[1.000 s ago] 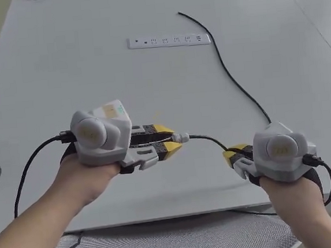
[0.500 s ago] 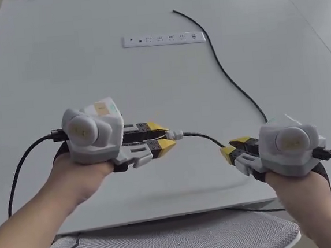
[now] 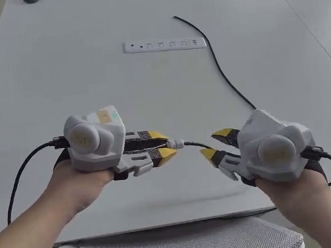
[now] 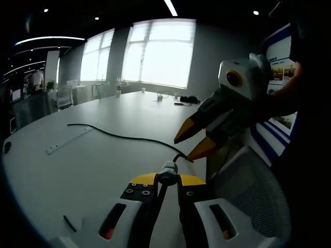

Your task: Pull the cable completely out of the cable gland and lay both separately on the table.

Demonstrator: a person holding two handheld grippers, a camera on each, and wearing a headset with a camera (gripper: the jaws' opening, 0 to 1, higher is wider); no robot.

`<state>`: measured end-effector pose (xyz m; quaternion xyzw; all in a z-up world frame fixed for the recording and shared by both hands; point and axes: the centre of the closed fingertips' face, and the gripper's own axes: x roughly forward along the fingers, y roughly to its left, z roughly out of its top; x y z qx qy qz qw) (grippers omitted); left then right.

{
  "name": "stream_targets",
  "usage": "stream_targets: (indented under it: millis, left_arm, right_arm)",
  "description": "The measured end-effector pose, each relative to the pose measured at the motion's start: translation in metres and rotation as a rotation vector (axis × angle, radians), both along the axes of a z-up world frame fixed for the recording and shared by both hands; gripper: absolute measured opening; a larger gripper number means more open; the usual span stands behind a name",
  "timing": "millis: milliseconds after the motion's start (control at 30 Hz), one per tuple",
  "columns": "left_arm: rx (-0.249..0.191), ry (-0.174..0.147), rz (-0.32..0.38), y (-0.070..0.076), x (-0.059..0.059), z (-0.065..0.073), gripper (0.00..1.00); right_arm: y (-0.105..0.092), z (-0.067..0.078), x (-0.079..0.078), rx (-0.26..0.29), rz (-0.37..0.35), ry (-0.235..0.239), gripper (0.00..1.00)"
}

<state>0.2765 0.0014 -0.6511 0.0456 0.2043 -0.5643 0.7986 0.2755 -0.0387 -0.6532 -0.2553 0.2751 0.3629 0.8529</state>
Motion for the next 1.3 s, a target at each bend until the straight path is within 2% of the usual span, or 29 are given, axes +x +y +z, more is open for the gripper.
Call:
stream_targets:
  millis: [133, 200, 467, 700, 967, 1300]
  left_arm:
    - [0.003, -0.004, -0.008, -0.001, 0.000, 0.000, 0.15]
    - [0.007, -0.002, -0.015, -0.001, -0.001, -0.001, 0.15]
    - [0.006, -0.001, -0.015, -0.001, -0.002, -0.001, 0.15]
    - [0.006, 0.002, -0.020, -0.003, -0.003, -0.002, 0.15]
    - [0.010, 0.008, -0.026, -0.005, -0.004, -0.005, 0.15]
    - [0.010, 0.007, -0.030, -0.008, -0.002, -0.004, 0.15]
  right_arm:
    - [0.008, 0.000, 0.004, -0.084, 0.068, -0.049, 0.16]
    - [0.014, 0.000, 0.005, -0.105, 0.095, -0.063, 0.14]
    - [0.024, -0.011, 0.004, -0.133, 0.134, -0.051, 0.10]
    - [0.024, -0.013, 0.002, -0.138, 0.147, -0.056, 0.03]
    - [0.022, -0.017, 0.001, -0.142, 0.152, -0.051, 0.01]
    - [0.016, -0.019, 0.005, -0.109, 0.107, -0.024, 0.00]
